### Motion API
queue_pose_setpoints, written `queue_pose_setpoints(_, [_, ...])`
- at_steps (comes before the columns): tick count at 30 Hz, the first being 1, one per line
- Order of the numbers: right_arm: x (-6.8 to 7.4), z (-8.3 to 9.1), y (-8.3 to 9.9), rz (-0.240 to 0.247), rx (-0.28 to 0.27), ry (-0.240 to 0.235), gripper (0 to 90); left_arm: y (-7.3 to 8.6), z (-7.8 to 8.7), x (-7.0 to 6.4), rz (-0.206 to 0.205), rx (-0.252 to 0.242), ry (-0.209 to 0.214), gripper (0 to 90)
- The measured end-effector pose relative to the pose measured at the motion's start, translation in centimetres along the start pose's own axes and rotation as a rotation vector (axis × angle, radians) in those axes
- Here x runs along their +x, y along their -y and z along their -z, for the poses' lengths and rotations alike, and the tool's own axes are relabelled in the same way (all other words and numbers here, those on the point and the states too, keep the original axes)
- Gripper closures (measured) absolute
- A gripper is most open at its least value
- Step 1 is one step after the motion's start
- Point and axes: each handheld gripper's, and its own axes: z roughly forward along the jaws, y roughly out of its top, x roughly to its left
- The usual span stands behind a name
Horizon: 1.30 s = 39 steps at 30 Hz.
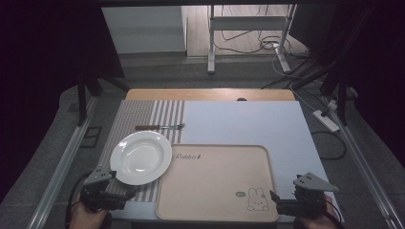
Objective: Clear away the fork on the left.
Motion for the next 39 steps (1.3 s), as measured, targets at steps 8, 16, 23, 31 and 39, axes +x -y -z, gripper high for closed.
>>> queue_pose_setpoints(8, [0.34, -0.05, -0.05, 0.036, 0.004, -0.015, 0.0, 0.05, 0.04, -0.02, 0.0, 0.0, -0.001, 0.0])
queue_pose_setpoints(16, [0.32, -0.13, -0.05, 0.039, 0.012, -0.024, 0.0, 0.04, 0.05, 0.03, 0.009, 0.001, -0.005, 0.0])
queue_pose_setpoints(23, [0.39, -0.17, -0.06, 0.048, 0.016, -0.03, 0.0, -0.04, 0.0, -0.01, 0.003, 0.011, -0.002, 0.0])
queue_pose_setpoints(31, [0.68, -0.27, -0.07, 0.081, 0.028, -0.036, 0.0, -0.51, -0.12, 0.17, -0.012, 0.003, 0.024, 0.0])
queue_pose_setpoints(39, [0.65, -0.26, -0.06, 0.075, 0.026, -0.035, 0.0, -0.93, -0.62, 0.19, -0.03, 0.022, 0.043, 1.6])
